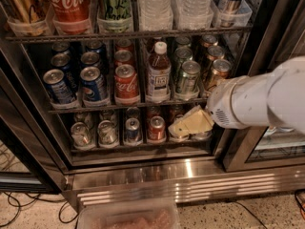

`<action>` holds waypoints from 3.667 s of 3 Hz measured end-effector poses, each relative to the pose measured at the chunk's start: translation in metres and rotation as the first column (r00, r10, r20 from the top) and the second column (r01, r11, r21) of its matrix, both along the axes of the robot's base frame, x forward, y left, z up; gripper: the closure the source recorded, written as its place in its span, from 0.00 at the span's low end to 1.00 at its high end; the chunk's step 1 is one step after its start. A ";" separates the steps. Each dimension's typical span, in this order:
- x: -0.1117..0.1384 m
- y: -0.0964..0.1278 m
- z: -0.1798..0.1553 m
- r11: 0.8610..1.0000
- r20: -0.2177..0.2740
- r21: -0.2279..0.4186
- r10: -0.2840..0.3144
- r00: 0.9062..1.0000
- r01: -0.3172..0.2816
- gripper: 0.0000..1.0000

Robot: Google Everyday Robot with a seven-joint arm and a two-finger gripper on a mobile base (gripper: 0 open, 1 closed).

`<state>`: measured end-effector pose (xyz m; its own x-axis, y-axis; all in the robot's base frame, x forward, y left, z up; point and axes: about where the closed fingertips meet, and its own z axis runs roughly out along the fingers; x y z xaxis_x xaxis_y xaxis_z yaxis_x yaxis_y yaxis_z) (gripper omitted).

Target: Pick green can from middle shelf of fridge

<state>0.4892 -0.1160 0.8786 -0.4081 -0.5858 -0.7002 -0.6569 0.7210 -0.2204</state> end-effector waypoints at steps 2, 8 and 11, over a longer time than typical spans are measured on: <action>0.004 0.004 -0.004 0.991 0.036 0.062 -0.118 0.992 0.116 0.00; 0.049 0.031 -0.017 0.959 0.308 0.255 -0.201 0.930 0.123 0.00; 0.053 0.020 -0.018 0.961 0.447 0.255 -0.212 0.869 0.104 0.65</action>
Offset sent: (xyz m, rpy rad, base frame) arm 0.0022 0.0025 -0.0047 0.0358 -0.0351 -0.0886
